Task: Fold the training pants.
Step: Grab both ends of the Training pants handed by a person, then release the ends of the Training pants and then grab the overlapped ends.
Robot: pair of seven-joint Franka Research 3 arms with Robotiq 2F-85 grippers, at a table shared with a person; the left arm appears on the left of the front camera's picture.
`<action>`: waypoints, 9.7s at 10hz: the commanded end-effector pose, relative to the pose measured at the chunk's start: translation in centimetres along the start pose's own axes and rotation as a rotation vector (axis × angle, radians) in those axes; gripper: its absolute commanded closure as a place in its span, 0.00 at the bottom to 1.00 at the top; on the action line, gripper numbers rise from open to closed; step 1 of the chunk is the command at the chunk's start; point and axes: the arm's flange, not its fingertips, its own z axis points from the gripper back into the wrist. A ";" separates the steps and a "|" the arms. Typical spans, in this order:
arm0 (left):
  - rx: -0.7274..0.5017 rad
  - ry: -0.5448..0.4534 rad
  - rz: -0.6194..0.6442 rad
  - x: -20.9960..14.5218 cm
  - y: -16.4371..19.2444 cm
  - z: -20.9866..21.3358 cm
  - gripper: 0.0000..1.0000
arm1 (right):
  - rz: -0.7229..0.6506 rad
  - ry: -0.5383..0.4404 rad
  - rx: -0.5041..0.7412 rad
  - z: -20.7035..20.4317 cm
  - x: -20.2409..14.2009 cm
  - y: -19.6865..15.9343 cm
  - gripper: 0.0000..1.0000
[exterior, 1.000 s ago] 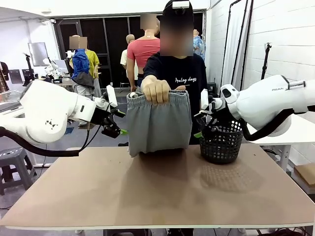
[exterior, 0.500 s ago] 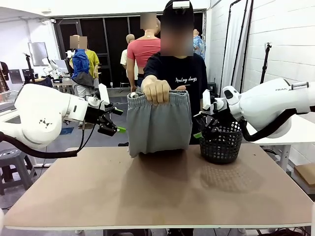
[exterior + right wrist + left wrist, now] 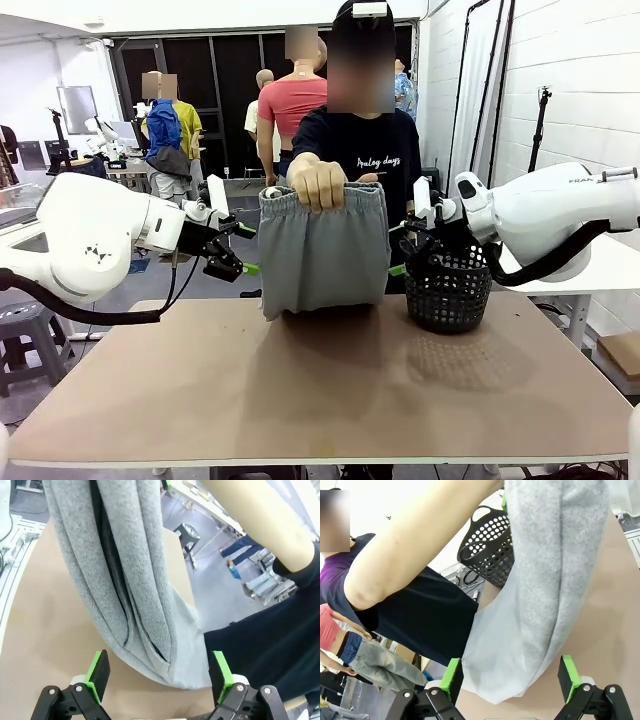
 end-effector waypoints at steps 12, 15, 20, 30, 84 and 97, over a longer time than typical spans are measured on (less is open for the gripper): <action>-0.056 -0.185 0.087 0.6 -1.6 -1.5 0.00 | 0.033 -0.158 0.052 -2.2 0.8 0.5 0.00; -0.035 -0.194 0.099 1.0 -1.4 -2.5 0.00 | 0.051 -0.189 0.062 -2.5 2.0 0.2 0.00; -0.054 -0.242 0.077 2.2 -1.0 -3.9 0.00 | 0.061 -0.281 0.095 -1.9 3.9 -0.1 0.00; -0.083 -0.355 0.118 4.2 -1.8 -4.4 0.00 | 0.044 -0.394 0.143 -2.4 4.5 -0.1 0.00; -0.124 -0.385 0.187 4.6 -1.6 -3.6 1.00 | -0.028 -0.414 0.190 -1.9 4.7 -0.1 1.00; -0.124 -0.385 0.187 4.6 -1.6 -3.6 1.00 | -0.028 -0.414 0.190 -1.9 4.7 -0.1 1.00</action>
